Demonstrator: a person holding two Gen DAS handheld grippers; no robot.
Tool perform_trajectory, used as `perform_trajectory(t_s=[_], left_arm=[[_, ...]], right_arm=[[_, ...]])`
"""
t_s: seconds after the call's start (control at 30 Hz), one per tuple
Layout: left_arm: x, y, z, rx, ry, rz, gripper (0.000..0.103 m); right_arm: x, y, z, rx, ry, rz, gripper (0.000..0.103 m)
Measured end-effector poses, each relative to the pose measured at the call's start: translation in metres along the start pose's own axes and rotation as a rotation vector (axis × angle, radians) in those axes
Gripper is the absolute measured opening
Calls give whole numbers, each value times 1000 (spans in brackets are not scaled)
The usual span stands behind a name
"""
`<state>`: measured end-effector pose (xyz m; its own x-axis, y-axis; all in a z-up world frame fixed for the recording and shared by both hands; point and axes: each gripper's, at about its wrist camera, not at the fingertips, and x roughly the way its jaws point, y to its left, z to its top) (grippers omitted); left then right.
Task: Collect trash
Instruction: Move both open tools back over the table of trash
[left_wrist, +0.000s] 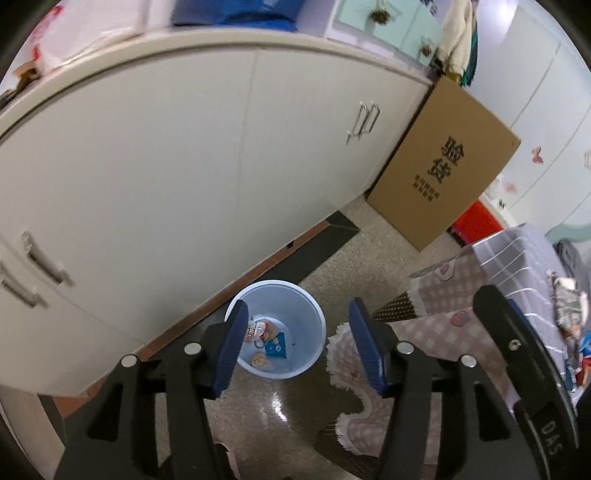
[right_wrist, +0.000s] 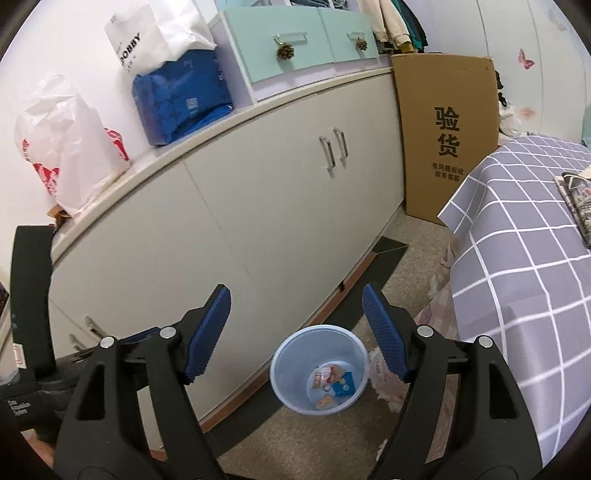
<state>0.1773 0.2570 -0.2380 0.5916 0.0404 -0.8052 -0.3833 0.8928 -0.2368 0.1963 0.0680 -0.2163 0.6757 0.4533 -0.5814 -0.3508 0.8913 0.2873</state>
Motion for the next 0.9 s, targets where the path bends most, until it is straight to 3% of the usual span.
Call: perform_trajectory(t_s=[0.17, 0.37, 0.63, 0.9], left_arm=[[-46, -14, -7, 29, -70, -16, 56], [-84, -63, -16, 128, -125, -76, 58], [-90, -164, -54, 291, -91, -178, 59], [-82, -279, -103, 461, -12, -286, 59]], right_arm=[[-37, 5, 3, 11, -35, 25, 73], [-92, -27, 5, 87, -92, -15, 73], [-177, -128, -6, 190, -181, -208, 73], [-236, -226, -23, 319, -233, -371, 73]])
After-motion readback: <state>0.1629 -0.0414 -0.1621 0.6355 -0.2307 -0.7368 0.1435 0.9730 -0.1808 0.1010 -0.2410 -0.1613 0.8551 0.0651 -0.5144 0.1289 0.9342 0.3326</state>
